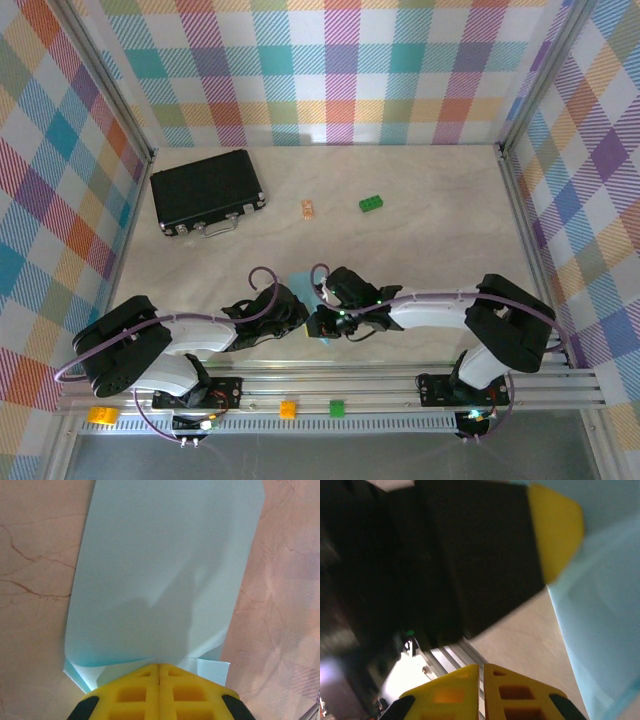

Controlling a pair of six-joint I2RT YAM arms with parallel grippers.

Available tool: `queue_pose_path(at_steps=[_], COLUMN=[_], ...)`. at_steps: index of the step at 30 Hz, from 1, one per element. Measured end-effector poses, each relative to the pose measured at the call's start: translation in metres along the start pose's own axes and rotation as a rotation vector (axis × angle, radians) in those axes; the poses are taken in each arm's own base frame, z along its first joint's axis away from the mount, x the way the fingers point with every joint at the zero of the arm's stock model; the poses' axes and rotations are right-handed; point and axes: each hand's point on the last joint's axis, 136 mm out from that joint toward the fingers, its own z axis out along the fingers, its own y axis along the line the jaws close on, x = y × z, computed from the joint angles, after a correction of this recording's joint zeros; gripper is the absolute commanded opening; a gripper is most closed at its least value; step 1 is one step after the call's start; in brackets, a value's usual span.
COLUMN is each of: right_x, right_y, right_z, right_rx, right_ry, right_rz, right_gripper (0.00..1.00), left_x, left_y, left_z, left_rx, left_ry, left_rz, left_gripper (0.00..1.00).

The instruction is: Fold a paper plane with a square sheet of paper (pick it up from the middle)

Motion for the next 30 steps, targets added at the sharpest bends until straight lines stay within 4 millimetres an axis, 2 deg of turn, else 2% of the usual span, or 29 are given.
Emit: queue_pose_path(at_steps=[4,11,18,25,30], right_x=[-0.006,0.01,0.011,-0.007,-0.007], right_y=[-0.017,-0.05,-0.044,-0.03,-0.043], right_z=[0.01,0.018,0.013,0.005,0.012], right_rx=[0.04,0.08,0.028,-0.015,0.009], right_ry=[0.01,0.052,0.057,0.025,0.032], right_rz=[0.019,0.064,0.062,0.058,0.081], right_gripper=[0.12,0.1,0.11,0.1,0.09], left_x=[0.0,0.0,0.0,0.0,0.0], left_y=[-0.002,-0.003,-0.004,-0.004,-0.004], left_z=[0.002,0.003,0.003,0.003,0.003], left_rx=[0.008,0.009,0.01,0.01,0.008], left_ry=[0.002,0.004,0.005,0.006,0.006], left_rz=[0.004,0.012,0.019,0.021,0.023], left_gripper=[0.0,0.0,0.0,0.0,0.0])
